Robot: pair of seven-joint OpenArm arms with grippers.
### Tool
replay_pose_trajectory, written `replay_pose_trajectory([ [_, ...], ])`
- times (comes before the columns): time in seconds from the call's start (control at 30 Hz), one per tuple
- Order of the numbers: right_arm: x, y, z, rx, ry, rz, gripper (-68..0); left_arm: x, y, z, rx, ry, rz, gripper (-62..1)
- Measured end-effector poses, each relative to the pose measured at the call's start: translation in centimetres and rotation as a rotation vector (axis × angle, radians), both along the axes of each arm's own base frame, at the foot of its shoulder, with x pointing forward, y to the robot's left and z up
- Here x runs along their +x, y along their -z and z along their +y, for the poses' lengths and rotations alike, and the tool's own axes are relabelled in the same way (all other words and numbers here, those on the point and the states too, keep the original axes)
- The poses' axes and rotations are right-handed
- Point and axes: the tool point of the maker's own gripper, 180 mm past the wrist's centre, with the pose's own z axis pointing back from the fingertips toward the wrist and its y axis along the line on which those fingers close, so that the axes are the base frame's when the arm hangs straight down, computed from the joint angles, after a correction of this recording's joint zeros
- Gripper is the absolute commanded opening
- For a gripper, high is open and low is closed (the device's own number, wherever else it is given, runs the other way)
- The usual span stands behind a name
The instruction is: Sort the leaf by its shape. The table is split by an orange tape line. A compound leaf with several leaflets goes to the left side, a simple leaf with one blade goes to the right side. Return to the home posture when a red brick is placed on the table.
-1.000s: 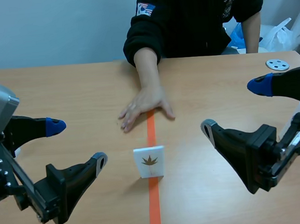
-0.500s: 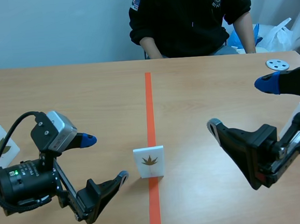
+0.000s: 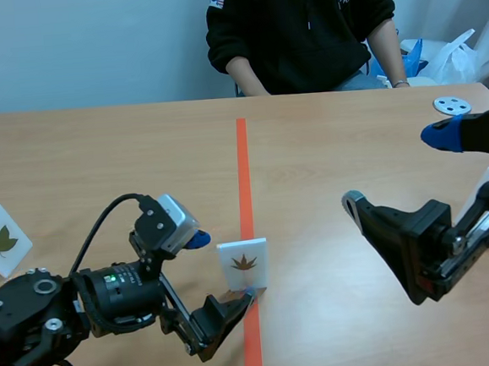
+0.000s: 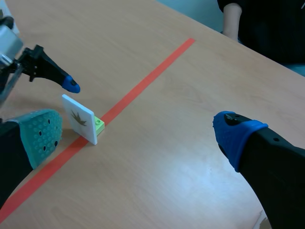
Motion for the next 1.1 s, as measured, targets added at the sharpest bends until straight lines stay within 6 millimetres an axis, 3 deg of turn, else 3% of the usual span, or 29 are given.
replay_pose_trajectory([
  [0.27, 0.0, -0.1, 0.0, 0.003, 0.0, -0.004, 0.3, 0.1, 0.9, -1.5, -0.005, 0.02, 0.005, 1.4],
  [0.5, 0.0, -0.1, 0.0, 0.005, 0.0, -0.007, 0.3, 0.2, 0.7, -1.5, -0.015, 0.013, -0.002, -26.4],
  [0.87, 0.0, -0.1, 0.0, 0.005, 0.0, -0.007, 0.3, 0.2, 0.8, -1.5, -0.014, 0.012, -0.002, -56.3],
  [1.1, 0.0, -0.1, 0.0, 0.005, 0.0, -0.007, 0.3, 0.0, 0.5, -1.8, -0.025, 0.016, 0.007, -56.9],
])
